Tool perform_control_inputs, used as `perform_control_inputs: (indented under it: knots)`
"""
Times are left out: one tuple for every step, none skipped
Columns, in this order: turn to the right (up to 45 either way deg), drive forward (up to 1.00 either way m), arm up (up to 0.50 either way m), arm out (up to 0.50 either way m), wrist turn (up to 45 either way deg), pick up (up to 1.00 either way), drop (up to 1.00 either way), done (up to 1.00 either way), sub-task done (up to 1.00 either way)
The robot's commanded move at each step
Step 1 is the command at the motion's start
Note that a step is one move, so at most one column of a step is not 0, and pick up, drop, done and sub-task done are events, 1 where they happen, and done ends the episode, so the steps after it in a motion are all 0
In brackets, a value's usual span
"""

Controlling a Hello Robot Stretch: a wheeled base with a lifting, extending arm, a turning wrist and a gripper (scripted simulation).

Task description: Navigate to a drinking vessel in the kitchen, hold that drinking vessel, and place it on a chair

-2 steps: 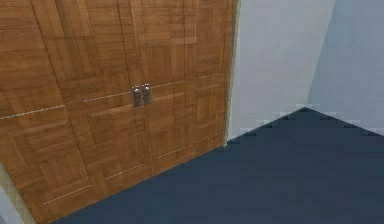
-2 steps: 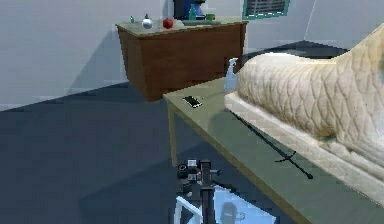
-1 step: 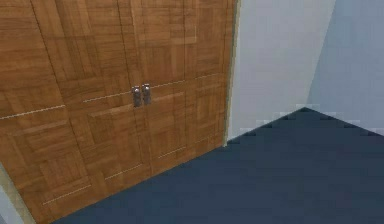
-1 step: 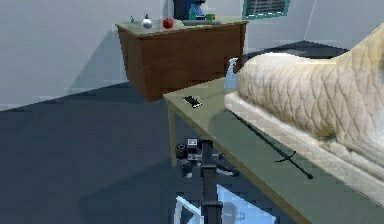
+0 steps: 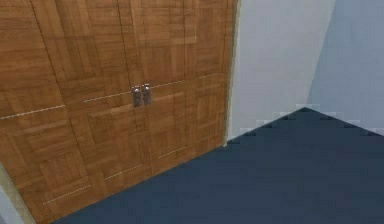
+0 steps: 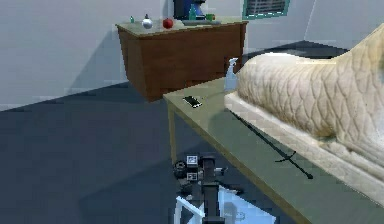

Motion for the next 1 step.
perform_control_inputs:
  knots:
    - [0.0,0.00,0.00,0.00,0.0,0.00,0.00,1.00,0.00]
